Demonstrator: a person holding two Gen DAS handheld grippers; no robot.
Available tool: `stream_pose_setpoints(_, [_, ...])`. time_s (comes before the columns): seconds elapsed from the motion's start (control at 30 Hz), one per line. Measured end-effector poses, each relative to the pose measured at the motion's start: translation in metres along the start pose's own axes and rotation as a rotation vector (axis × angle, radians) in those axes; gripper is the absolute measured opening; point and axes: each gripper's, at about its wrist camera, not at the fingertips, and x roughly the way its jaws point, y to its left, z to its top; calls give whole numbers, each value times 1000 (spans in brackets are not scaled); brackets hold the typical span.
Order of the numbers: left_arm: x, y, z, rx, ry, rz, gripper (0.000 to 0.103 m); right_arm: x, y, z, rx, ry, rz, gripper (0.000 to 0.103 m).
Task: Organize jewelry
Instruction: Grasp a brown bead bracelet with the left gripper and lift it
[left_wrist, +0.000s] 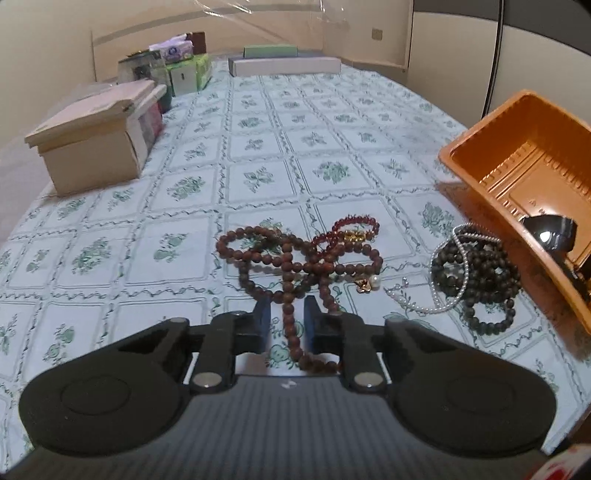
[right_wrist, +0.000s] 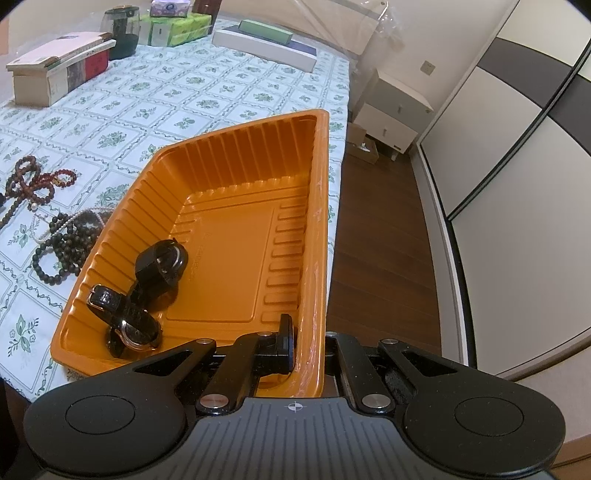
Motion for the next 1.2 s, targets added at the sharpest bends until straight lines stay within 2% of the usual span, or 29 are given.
stream_pose_setpoints(0.17, [11,-1,-2,10,24,11,16,0,0,0,-1,0,0,3])
stream_pose_setpoints(0.2, [11,-1,-1,13,26,8,8,0,0,0,-1,0,0,4])
stream_pose_setpoints(0.23, [11,0,0,18,31,3,6,0,0,0,0,1,0,3])
stream_pose_setpoints(0.37, [-1,4,9,24,7,-3,6,1,0,-1,3,-1,1,3])
stream_pose_setpoints(0.77, [-73,11,90,100,-212,-21,6,1,-1,-2,11,-10,4,3])
stream_pose_setpoints(1.03, [-111,-10,138,174,-323,-66,6,0,-2,-1,12,-12,6,3])
stream_pose_setpoints(1.2, [-124,-33,155,215,-361,-130,6,-1,-2,-1,13,-14,7,4])
